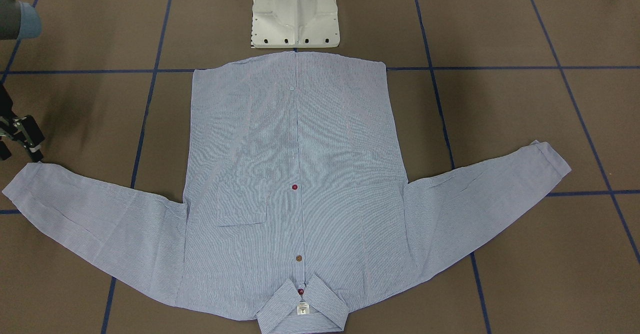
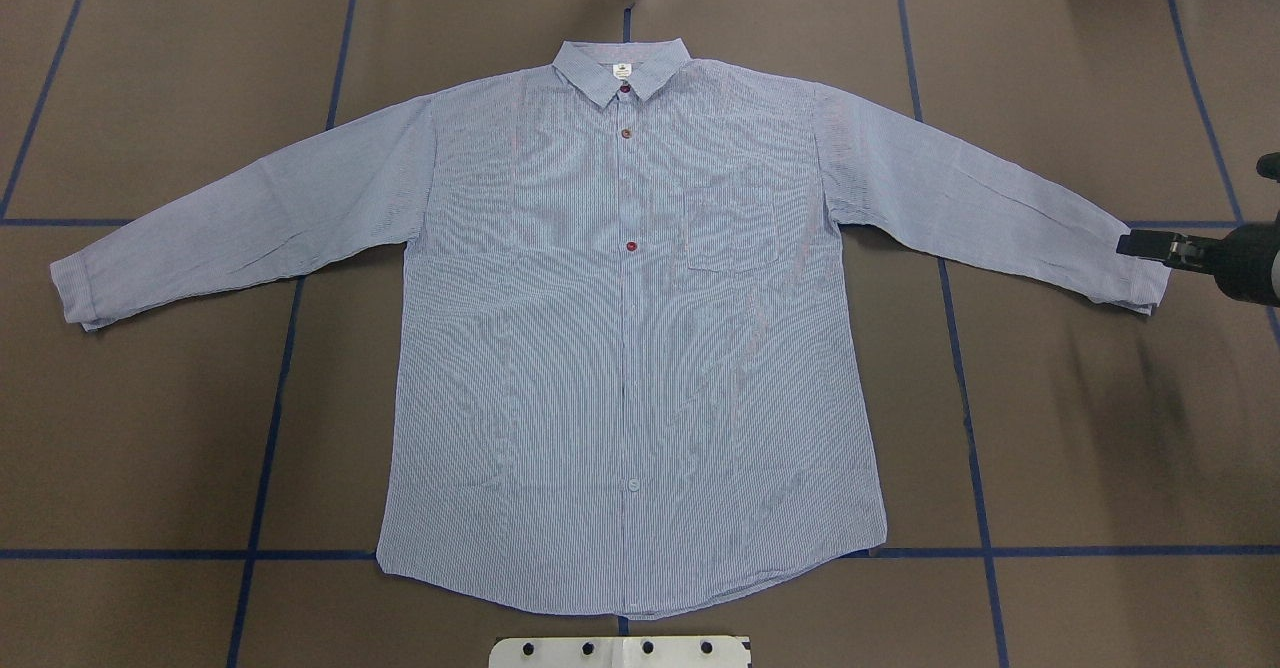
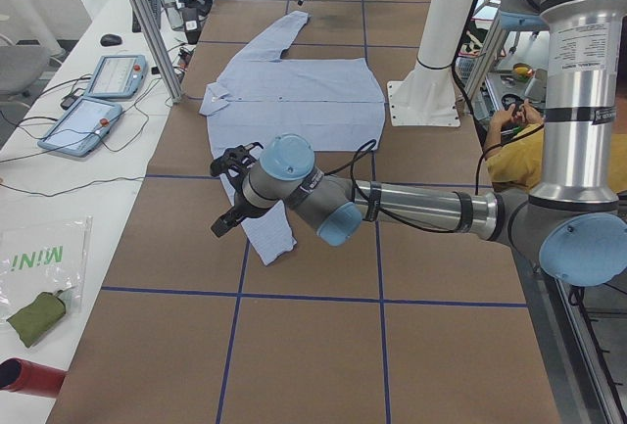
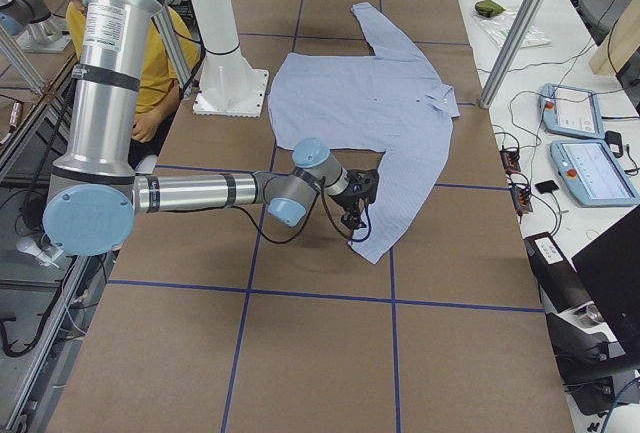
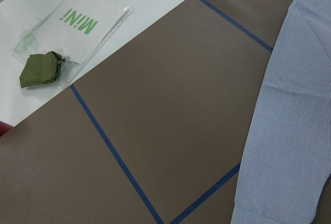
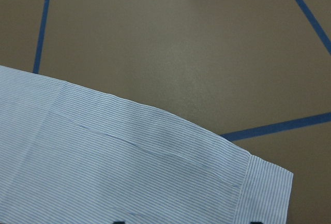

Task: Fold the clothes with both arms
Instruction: 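Lower the right gripper to the cuff of the nearest sleeve and grasp it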

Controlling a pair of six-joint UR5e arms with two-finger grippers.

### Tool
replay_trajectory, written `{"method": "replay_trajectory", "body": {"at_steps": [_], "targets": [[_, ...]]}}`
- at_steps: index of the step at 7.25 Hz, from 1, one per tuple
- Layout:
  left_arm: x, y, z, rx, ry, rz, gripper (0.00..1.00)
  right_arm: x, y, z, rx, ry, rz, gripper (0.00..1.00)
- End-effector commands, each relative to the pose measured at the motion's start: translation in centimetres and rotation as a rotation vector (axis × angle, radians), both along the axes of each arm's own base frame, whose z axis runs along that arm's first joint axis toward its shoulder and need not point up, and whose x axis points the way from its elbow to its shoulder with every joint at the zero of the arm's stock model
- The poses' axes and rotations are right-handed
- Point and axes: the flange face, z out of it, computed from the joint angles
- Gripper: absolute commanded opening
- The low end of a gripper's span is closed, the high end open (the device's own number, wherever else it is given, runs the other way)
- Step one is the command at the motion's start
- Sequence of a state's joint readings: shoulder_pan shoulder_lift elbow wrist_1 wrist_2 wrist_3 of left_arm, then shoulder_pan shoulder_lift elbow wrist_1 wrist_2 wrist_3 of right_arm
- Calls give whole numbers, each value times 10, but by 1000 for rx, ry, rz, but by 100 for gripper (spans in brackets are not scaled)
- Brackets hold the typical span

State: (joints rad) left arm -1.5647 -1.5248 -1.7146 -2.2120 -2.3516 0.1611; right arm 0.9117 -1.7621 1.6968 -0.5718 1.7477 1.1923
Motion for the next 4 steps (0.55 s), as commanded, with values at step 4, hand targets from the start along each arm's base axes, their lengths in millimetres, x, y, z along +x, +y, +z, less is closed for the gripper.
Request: {"method": "replay_trajectory", "body": {"at_steps": [4], "targets": [[0, 1, 1, 0, -1, 1, 100, -9, 8, 58, -11, 36, 36, 67]]}}
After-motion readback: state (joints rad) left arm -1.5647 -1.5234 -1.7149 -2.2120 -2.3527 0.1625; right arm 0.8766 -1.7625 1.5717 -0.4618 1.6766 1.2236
